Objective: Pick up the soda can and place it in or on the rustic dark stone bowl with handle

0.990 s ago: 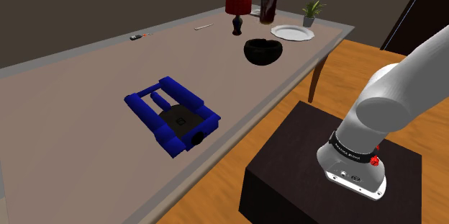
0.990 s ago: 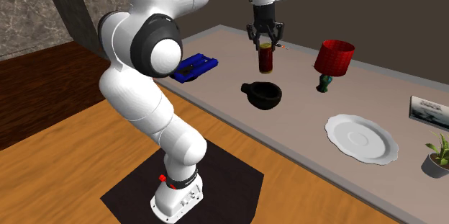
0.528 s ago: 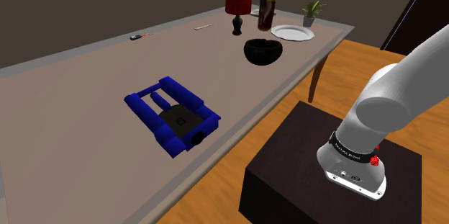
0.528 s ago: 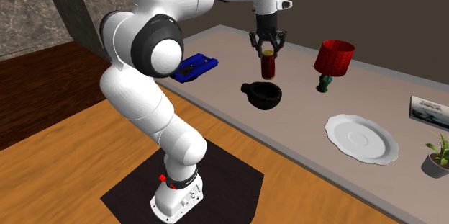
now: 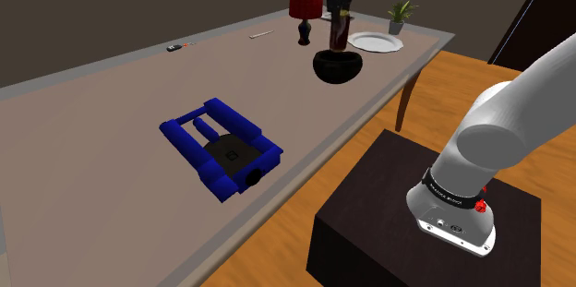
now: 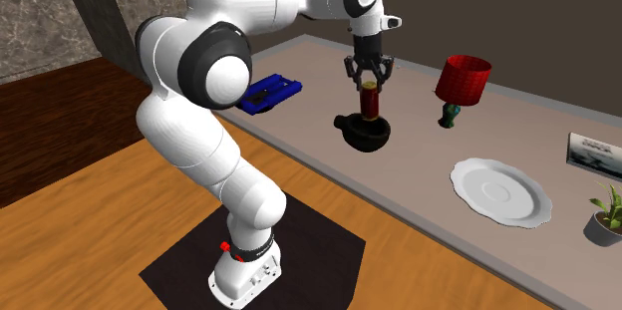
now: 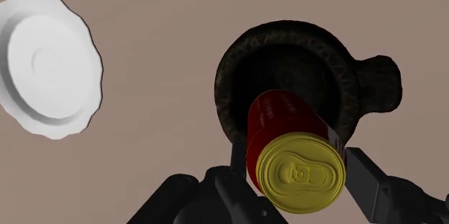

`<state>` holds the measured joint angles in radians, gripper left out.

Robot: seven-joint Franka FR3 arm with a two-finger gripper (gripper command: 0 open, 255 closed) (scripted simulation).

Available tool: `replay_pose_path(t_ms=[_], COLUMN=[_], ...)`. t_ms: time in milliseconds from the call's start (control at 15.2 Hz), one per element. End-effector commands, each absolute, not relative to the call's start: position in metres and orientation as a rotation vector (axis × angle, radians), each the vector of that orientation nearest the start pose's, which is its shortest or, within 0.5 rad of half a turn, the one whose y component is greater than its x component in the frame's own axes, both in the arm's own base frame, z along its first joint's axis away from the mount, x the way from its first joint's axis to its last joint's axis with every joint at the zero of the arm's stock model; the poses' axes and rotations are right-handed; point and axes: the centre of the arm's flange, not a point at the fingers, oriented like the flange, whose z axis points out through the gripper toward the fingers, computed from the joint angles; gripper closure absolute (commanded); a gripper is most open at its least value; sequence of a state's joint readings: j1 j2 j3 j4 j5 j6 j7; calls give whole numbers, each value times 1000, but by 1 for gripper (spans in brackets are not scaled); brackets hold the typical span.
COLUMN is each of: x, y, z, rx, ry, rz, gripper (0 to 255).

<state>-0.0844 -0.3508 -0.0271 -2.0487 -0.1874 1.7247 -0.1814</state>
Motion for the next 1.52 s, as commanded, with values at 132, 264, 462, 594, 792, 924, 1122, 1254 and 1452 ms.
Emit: replay_pose_path(t_ms=[132, 264, 462, 594, 792, 924, 1122, 1254, 1452], x=[446, 446, 446, 446, 446, 446, 446, 446, 446], y=[-70, -70, -70, -70, -70, -70, -67, -63, -61], z=[566, 561, 561, 561, 561, 561, 574, 600, 610], rx=[-3316, -3316, -3316, -3316, -3316, -3316, -3316, -3316, -3316], ry=[-162, -162, -162, -162, -162, -162, -162, -162, -162], rz=[-3, -3, -3, -3, -3, -3, -3, -3, -3], gripper=[255, 255, 255, 255, 0, 0, 0, 0, 0])
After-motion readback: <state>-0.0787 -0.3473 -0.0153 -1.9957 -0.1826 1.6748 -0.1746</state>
